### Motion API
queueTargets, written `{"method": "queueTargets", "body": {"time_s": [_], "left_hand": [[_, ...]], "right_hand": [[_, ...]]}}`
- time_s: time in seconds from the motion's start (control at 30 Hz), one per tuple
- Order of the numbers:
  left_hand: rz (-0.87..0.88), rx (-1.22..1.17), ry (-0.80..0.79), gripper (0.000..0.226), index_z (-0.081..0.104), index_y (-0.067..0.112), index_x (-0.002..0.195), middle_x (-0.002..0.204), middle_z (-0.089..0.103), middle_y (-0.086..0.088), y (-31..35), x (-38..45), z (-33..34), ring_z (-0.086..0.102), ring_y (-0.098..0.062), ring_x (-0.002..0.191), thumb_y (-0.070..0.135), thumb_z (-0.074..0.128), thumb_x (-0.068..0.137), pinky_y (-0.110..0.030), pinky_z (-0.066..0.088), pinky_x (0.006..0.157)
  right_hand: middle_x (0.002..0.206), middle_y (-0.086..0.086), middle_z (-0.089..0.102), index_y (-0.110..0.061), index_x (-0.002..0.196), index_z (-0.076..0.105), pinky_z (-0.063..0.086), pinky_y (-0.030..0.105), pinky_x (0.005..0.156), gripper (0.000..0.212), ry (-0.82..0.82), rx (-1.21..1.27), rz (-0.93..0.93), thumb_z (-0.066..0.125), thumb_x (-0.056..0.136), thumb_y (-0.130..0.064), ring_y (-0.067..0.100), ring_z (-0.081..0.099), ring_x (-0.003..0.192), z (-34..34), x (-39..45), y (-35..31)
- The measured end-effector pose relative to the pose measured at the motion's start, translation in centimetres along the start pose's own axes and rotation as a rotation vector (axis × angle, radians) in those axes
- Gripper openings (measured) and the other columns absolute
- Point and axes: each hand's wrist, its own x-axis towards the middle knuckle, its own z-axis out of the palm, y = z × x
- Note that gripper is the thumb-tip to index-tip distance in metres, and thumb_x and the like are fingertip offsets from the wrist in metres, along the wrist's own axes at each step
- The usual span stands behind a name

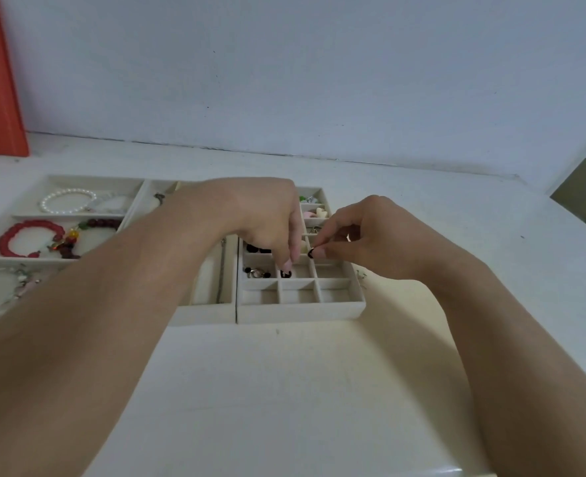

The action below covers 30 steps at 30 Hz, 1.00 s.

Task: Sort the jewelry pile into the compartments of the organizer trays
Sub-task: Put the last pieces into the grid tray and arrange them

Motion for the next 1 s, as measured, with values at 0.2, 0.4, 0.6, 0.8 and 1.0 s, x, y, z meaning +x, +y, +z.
{"method": "queueTargets", "body": {"time_s": [0.2, 0.4, 0.6, 0.8, 1.0], "left_hand": [[-0.056, 0.000, 0.024, 0.009, 0.080, 0.026, 0.081, 0.057, 0.057, 0.024, 0.1, -0.6, -0.4, 0.050, 0.005, 0.060, 0.021, 0.085, 0.074, -0.018, 0.033, 0.054], [-0.068, 0.013, -0.003, 0.007, 0.081, 0.025, 0.082, 0.075, 0.065, 0.020, 0.3, -0.7, -0.3, 0.055, 0.000, 0.075, 0.018, 0.080, 0.078, -0.021, 0.044, 0.064], [-0.107, 0.089, -0.032, 0.011, 0.081, 0.025, 0.089, 0.082, 0.066, 0.014, 0.5, -0.7, -0.1, 0.063, -0.015, 0.098, 0.029, 0.080, 0.080, -0.037, 0.054, 0.092], [-0.127, 0.149, -0.063, 0.025, 0.078, 0.018, 0.100, 0.100, 0.071, 0.002, 0.9, -0.6, 0.2, 0.065, -0.019, 0.102, 0.035, 0.079, 0.081, -0.039, 0.054, 0.093], [-0.137, 0.160, -0.061, 0.025, 0.077, 0.019, 0.101, 0.105, 0.071, 0.001, 1.0, -0.5, 0.4, 0.065, -0.020, 0.104, 0.034, 0.078, 0.081, -0.038, 0.054, 0.094]], "right_hand": [[0.048, -0.016, 0.049, -0.030, 0.079, 0.078, 0.032, 0.013, 0.049, 0.006, -0.075, -0.017, 0.009, 0.081, 0.084, -0.027, 0.006, 0.041, 0.049, 0.6, 0.0, -0.7], [0.047, -0.013, 0.046, -0.030, 0.084, 0.081, 0.029, 0.020, 0.049, 0.002, -0.072, -0.073, 0.020, 0.078, 0.084, -0.031, 0.008, 0.040, 0.050, 1.6, 0.0, -1.1], [0.047, -0.017, 0.049, -0.031, 0.085, 0.081, 0.030, 0.018, 0.049, 0.005, -0.072, -0.126, 0.026, 0.075, 0.086, -0.031, 0.007, 0.045, 0.052, 1.7, 0.0, -1.3], [0.054, -0.009, 0.055, -0.035, 0.084, 0.081, 0.035, 0.025, 0.052, 0.006, -0.050, -0.159, 0.025, 0.075, 0.085, -0.033, 0.008, 0.046, 0.055, 1.9, 0.0, -1.3], [0.053, -0.029, 0.051, -0.039, 0.084, 0.078, 0.029, 0.024, 0.053, 0.004, -0.035, -0.189, 0.033, 0.075, 0.082, -0.037, 0.001, 0.048, 0.057, 2.0, 0.1, -1.4]]}}
